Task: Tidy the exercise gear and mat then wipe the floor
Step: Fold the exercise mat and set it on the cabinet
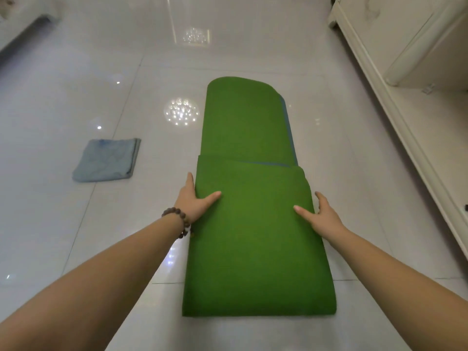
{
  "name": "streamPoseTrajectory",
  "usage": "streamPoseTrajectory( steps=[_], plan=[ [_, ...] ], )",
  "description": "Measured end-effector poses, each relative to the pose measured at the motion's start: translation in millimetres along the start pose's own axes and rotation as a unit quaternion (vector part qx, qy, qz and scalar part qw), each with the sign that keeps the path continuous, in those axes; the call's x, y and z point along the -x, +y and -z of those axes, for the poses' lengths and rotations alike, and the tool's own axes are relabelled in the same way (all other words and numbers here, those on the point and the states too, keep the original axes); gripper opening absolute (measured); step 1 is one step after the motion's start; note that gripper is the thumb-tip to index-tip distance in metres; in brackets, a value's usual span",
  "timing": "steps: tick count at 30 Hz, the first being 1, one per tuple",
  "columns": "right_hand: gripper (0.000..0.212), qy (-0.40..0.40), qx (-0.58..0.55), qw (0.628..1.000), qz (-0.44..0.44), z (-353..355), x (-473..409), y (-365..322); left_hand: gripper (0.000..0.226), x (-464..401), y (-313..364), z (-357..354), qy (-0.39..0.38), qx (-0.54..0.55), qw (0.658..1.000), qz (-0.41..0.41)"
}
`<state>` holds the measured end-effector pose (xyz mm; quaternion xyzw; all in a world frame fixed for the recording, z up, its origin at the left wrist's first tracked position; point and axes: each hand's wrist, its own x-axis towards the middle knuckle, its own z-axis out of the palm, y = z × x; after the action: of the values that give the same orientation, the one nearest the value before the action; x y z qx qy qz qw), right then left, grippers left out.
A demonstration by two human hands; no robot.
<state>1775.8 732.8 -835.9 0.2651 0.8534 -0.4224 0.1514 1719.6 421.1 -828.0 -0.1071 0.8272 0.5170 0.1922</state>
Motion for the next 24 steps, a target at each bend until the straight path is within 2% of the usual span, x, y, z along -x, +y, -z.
streamPoseTrajectory(
  steps=[5, 10, 12, 14, 18, 21, 24],
  plan=[
    [0.094, 0.012, -0.076, 0.997, -0.022, 4.5, -37.9, -24.8, 0.103, -39.4, 18.2, 4.2, 0.017, 0.044, 0.993, 0.110],
    [0.095, 0.002, -0.113, 0.993, -0.036, -7.7, -45.7, -33.6, 0.082, -43.5, 17.3, 5.9, 0.014, 0.075, 0.983, 0.169],
    [0.093, 0.015, -0.118, 0.992, -0.043, -6.3, -48.3, -29.7, 0.058, -39.1, 18.1, 6.9, 0.012, 0.125, 0.979, 0.158],
    [0.092, 0.018, -0.155, 0.986, -0.059, 0.1, -49.6, -25.7, 0.044, -33.8, 20.5, 7.0, 0.002, 0.184, 0.973, 0.136],
    [0.089, -0.003, -0.233, 0.970, -0.076, 12.0, -44.9, -25.5, 0.042, -19.7, 28.1, 8.1, -0.026, 0.265, 0.960, 0.088],
    [0.088, -0.053, -0.287, 0.955, -0.054, 21.6, -36.1, -29.0, 0.040, -4.6, 37.9, 14.8, -0.047, 0.286, 0.955, 0.054],
    [0.092, -0.083, -0.288, 0.954, -0.025, 41.3, -20.5, -37.4, 0.059, 9.3, 39.1, 30.9, -0.081, 0.302, 0.950, 0.014]
  ],
)
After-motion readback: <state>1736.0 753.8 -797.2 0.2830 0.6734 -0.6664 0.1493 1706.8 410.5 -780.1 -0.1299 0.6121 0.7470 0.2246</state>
